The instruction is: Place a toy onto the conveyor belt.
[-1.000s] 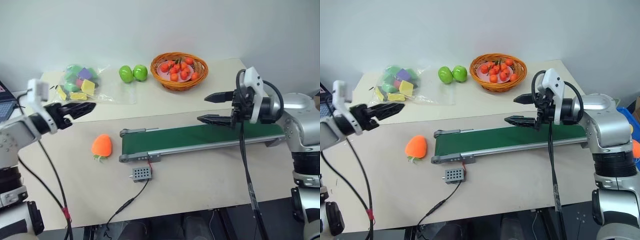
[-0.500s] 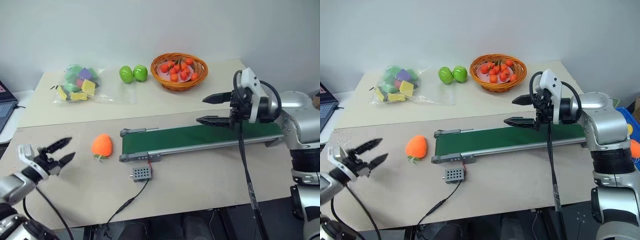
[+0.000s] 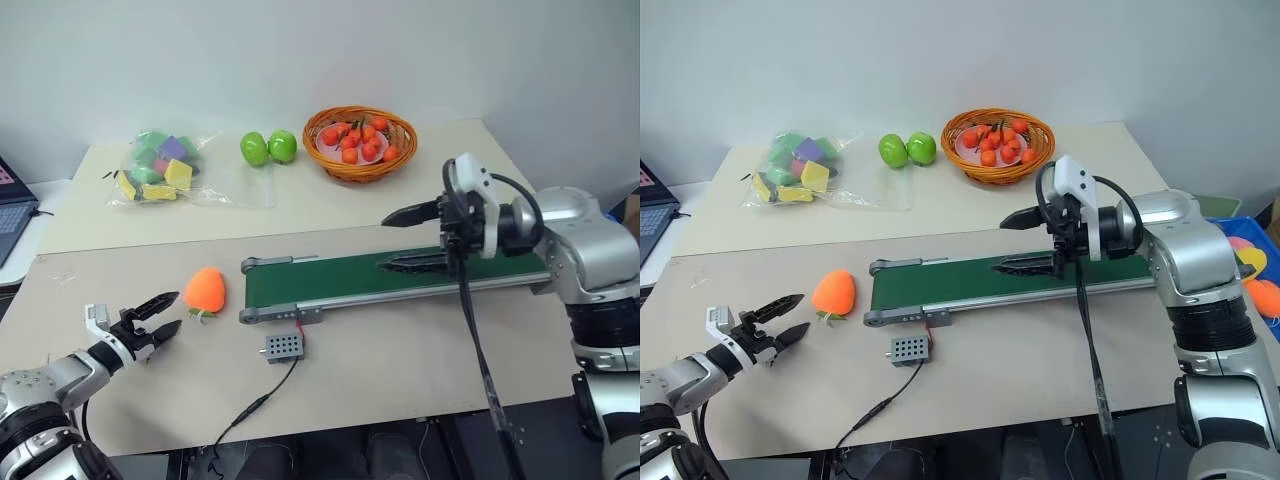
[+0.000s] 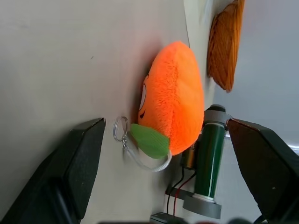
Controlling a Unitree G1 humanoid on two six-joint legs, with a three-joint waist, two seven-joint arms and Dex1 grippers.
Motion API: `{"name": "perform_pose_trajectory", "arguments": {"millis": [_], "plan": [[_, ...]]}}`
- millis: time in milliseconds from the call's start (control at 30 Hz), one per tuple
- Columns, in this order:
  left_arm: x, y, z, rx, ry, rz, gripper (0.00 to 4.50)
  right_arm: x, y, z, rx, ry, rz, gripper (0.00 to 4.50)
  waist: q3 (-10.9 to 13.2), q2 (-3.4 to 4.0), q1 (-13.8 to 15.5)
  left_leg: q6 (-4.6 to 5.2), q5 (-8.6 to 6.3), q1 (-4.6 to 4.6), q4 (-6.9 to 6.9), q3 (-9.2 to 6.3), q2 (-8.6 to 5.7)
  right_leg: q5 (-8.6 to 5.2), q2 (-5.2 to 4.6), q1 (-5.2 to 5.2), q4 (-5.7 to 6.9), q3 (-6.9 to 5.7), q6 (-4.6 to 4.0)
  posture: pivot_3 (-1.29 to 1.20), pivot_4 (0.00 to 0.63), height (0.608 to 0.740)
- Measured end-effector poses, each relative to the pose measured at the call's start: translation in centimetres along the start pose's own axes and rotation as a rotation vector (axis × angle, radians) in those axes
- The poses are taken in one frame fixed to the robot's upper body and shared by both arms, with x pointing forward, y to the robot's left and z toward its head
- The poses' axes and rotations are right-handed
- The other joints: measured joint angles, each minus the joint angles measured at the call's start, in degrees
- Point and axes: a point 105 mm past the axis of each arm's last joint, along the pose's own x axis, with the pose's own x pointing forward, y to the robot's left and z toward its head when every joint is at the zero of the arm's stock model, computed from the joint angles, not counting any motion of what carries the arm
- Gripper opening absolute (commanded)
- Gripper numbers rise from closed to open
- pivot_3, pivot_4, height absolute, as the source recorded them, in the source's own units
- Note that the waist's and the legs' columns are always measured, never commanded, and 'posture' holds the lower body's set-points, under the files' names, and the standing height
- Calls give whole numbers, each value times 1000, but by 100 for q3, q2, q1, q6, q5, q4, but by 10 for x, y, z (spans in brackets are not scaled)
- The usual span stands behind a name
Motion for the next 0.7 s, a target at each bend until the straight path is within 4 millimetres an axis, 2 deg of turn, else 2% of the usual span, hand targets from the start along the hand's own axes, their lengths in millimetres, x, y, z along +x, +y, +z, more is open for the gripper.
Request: {"name": "perform_pose_trajectory", "arguments": {"millis": [233, 600, 700], "plan": [[30, -6, -14, 53, 63, -22, 4423, 7, 6, 1, -4, -2, 41, 4500, -9, 11, 107, -1, 0, 2, 20, -1, -5, 0, -5, 13, -4, -3, 0, 0, 150, 740], [60, -19, -23, 132, 113, -42, 4423, 8, 8, 2, -4, -4, 37, 4500, -16, 19, 128, 1, 0, 5, 24, -2, -5, 1, -5, 19, -4, -3, 2, 0, 150, 740], [65, -20, -22, 126, 114, -39, 3647, 7, 7, 2, -3, -1, 29, 4500, -17, 19, 121, 1, 0, 5, 22, -2, -6, 1, -5, 18, -4, -3, 2, 0, 150, 740]]}}
